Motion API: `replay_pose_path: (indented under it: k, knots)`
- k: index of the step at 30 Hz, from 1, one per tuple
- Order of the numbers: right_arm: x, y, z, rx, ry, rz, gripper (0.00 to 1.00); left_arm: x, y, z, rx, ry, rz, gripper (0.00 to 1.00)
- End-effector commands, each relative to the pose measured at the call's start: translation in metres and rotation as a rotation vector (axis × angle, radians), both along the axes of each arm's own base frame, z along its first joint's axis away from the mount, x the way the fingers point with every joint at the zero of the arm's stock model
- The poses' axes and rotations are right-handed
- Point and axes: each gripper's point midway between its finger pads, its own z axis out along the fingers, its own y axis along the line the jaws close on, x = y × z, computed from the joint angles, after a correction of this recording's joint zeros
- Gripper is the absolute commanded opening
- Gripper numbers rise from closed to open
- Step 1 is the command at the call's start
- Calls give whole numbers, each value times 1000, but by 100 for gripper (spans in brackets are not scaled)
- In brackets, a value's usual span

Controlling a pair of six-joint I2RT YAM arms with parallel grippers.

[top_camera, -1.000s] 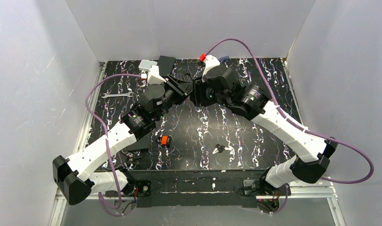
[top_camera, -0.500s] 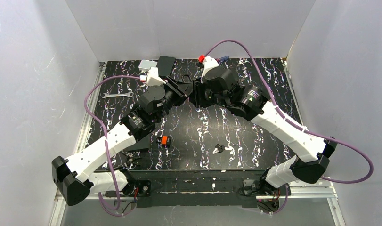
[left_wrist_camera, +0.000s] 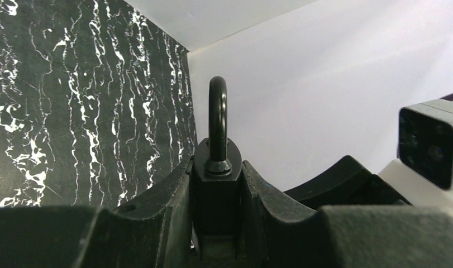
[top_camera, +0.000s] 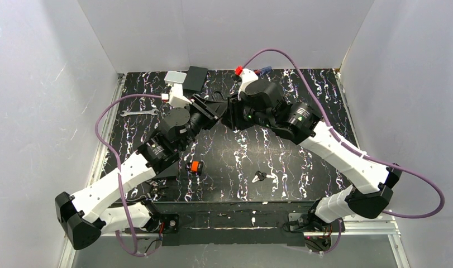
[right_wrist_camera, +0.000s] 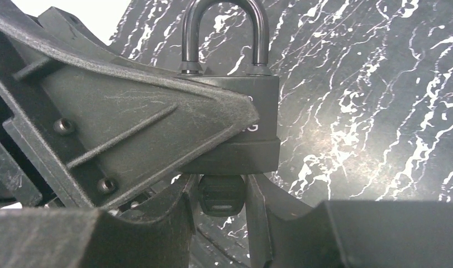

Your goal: Unlock with the key

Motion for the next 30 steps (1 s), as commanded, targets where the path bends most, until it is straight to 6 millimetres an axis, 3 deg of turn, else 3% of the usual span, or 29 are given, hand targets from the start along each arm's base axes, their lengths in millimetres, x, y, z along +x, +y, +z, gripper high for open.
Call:
replay_pose_path:
  k: [1,12,30]
  knots:
    - [16,-13,52,171,-98,-68,1,-34,5,58,-153,-127,-93,0]
    - [-2,-1,80,361,-52,70,1,-60,10,71,-189,-215,-189,0]
    - [-18,8,103,576,9,211,1,-78,10,81,-244,-270,-265,0]
